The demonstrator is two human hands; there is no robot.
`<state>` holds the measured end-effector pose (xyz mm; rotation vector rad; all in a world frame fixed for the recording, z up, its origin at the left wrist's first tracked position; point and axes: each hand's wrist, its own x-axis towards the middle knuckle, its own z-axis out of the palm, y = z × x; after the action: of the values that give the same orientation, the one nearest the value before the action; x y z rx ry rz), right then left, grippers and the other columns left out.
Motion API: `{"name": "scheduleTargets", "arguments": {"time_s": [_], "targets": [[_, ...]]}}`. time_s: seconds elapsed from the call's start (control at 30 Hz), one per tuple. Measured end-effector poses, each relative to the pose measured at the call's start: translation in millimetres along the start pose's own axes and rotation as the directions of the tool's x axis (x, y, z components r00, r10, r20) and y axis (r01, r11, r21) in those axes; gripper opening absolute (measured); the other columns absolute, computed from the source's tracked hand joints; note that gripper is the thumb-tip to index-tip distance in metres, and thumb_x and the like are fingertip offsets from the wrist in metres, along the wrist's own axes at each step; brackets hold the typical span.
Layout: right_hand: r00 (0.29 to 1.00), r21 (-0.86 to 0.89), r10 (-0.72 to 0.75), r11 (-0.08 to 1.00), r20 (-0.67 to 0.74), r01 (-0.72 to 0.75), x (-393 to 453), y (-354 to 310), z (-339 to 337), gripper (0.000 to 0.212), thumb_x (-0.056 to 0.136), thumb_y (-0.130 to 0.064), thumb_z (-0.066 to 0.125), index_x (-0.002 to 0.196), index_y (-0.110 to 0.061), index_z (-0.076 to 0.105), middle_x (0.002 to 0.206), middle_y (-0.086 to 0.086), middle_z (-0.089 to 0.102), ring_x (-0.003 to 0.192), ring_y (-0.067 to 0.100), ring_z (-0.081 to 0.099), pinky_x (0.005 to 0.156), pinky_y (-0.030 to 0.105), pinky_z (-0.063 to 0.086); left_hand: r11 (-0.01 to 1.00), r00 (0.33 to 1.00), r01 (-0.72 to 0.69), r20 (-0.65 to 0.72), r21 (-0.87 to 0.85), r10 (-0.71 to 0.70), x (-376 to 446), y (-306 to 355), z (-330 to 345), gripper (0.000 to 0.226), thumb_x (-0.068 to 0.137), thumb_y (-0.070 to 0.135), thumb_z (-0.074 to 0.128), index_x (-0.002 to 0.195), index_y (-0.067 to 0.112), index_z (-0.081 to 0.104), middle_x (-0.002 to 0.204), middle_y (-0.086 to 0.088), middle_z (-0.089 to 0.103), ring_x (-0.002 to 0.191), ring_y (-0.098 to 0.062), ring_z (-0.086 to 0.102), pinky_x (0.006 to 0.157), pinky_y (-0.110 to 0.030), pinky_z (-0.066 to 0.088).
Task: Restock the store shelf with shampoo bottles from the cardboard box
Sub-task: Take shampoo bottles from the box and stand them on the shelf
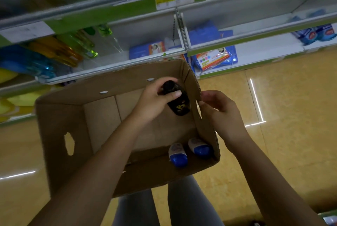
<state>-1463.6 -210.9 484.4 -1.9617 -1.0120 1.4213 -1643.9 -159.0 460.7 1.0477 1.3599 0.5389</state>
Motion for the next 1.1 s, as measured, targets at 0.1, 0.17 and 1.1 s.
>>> {"name": "scheduleTargets", "arguments": {"time_s": [0.1, 0.17, 1.1], "targets": [[0.998, 0.008, -0.035, 0.999, 0.046, 0.035, -6.8, -13.6, 2.4, 0.03, 0.089, -0.019, 0.066, 0.118, -0.026, 0.062, 0.115, -0.013, 0.063, 0.112, 0.004, 0.056, 0.092, 0.025, 0.048, 0.997, 0.998, -0.068, -0.006, -0.04, 0.068, -18.6, 42.9, -31.2, 0.036, 0.081, 0.009, 0.069, 0.114, 0.02, 0.06, 0.112, 0.004, 0.064, 0.107, -0.009, 0.058, 0.095, -0.024, 0.044], [0.99, 0.042, -0.056, 0.998, 0.129, 0.051, -12.9, -25.9, 4.3, 0.038, 0.086, -0.018, 0.069, 0.122, -0.024, 0.06, 0.12, -0.012, 0.062, 0.114, 0.002, 0.056, 0.089, 0.018, 0.045, 0.991, 0.995, -0.092, -0.036, -0.097, 0.089, -33.0, 70.0, -46.7, 0.028, 0.083, 0.008, 0.067, 0.109, 0.015, 0.063, 0.102, 0.0, 0.067, 0.097, -0.01, 0.062, 0.09, -0.024, 0.048], [0.364, 0.58, -0.487, 0.787, 0.794, -0.212, -104.7, -189.9, 46.0, 0.07, 0.079, -0.017, 0.074, 0.14, -0.004, 0.043, 0.138, 0.021, 0.051, 0.121, 0.03, 0.056, 0.106, 0.039, 0.044, 0.852, 0.841, -0.495, -0.342, -0.17, 0.42, -176.7, 216.3, -132.0, 0.047, 0.063, 0.032, 0.081, 0.097, 0.025, 0.05, 0.084, -0.002, 0.059, 0.078, -0.012, 0.064, 0.07, -0.036, 0.057]]}}
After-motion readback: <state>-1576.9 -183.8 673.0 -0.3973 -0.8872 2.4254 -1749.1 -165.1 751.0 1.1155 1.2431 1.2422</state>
